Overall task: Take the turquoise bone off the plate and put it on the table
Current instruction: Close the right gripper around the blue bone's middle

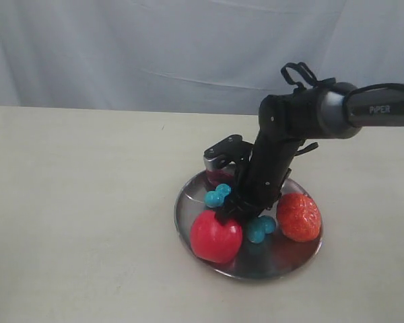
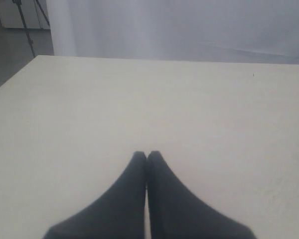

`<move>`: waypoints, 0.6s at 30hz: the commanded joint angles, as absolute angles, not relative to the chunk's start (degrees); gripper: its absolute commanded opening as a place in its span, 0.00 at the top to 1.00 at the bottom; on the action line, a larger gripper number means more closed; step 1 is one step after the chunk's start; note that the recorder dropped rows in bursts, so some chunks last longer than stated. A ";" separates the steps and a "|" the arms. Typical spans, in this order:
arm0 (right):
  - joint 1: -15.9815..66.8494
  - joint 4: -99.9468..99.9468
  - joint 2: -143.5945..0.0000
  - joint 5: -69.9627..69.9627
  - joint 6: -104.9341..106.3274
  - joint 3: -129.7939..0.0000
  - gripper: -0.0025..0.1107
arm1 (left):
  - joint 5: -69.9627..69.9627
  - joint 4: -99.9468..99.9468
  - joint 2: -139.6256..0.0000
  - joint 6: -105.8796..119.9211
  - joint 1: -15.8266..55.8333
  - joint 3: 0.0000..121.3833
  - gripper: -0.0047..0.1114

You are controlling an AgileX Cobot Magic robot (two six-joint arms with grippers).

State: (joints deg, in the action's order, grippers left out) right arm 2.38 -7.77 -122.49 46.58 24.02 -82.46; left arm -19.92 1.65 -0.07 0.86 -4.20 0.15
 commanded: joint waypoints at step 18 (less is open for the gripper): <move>2.25 -5.88 -122.15 45.99 20.36 -82.56 0.98 | -19.62 1.93 0.00 0.62 -4.46 0.00 0.96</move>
State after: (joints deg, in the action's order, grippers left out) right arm 2.38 -7.61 -123.18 45.57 21.29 -82.75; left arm -19.92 1.65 -0.07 0.86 -4.20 0.15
